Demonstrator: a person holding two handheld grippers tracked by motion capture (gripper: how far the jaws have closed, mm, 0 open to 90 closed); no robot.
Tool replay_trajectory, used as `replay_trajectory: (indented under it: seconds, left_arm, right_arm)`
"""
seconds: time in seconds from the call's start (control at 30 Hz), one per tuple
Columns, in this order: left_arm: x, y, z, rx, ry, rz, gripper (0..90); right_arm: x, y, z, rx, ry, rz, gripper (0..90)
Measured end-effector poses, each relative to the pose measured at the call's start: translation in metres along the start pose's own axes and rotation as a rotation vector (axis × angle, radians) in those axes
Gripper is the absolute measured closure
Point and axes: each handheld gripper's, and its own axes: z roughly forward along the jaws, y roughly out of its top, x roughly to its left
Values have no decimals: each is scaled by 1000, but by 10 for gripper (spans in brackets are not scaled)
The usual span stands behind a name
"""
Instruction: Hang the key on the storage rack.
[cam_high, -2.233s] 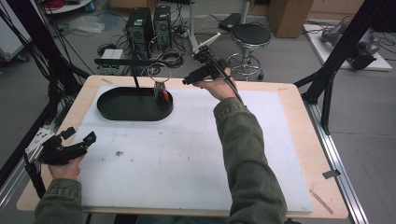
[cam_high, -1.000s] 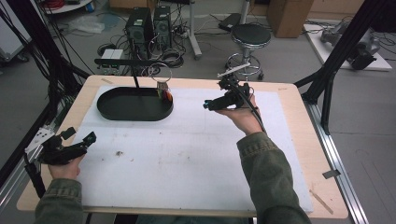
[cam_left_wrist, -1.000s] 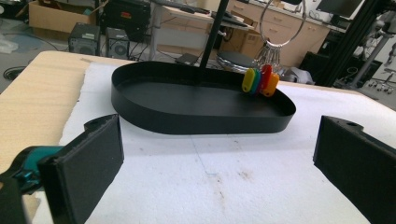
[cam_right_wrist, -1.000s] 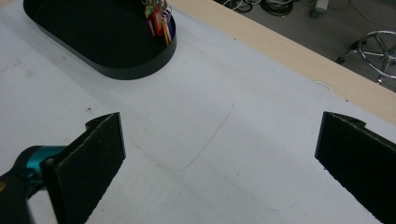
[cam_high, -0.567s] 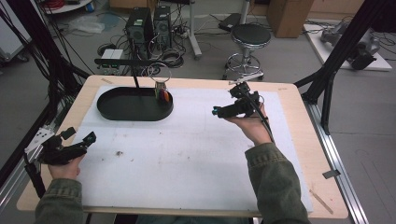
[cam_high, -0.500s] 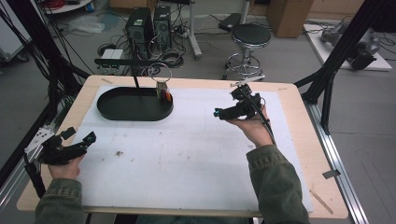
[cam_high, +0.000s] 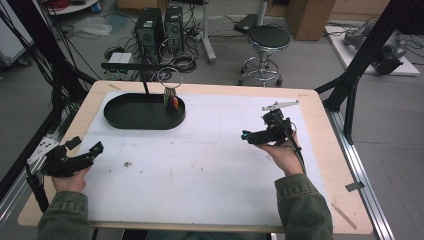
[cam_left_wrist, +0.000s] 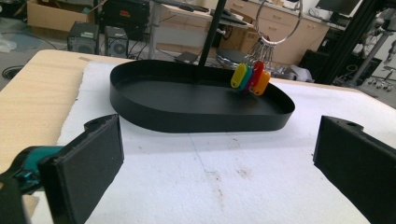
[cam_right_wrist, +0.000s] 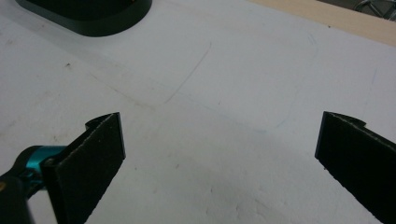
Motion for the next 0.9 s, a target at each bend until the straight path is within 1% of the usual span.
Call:
replay_trajectory:
  seconds: [0.1, 0.2, 0.3, 0.4, 0.47, 0.53, 0.63, 0.77, 0.9]
  left_arm:
    - [0, 0, 0, 2, 0, 0, 22]
    - [-1, 0, 0, 2, 0, 2, 22]
    - [-1, 0, 0, 1, 2, 1, 22]
    - [-1, 0, -1, 2, 2, 2, 22]
    - [-1, 0, -1, 2, 2, 1, 22]
    - [-1, 0, -1, 2, 1, 0, 22]
    - [-1, 0, -1, 3, 2, 0, 22]
    - [-1, 0, -1, 3, 2, -1, 22]
    - [0, 0, -1, 6, 4, 0, 22]
  right_arm:
    - [-6, -12, -1, 4, -5, 16, 5]
    - [-12, -23, -2, -12, -4, 40, 5]
    - [-16, -32, -4, -11, -9, 55, 5]
    - [-19, -41, -5, -13, -11, 64, 5]
    - [-20, -46, -6, -5, -20, 56, 6]
    - [-21, -50, -8, -30, -30, 55, 6]
    - [-22, -57, -11, -50, -37, 60, 6]
    - [-24, -67, -13, -45, -37, 82, 6]
    - [-28, -77, -14, -64, -34, 110, 5]
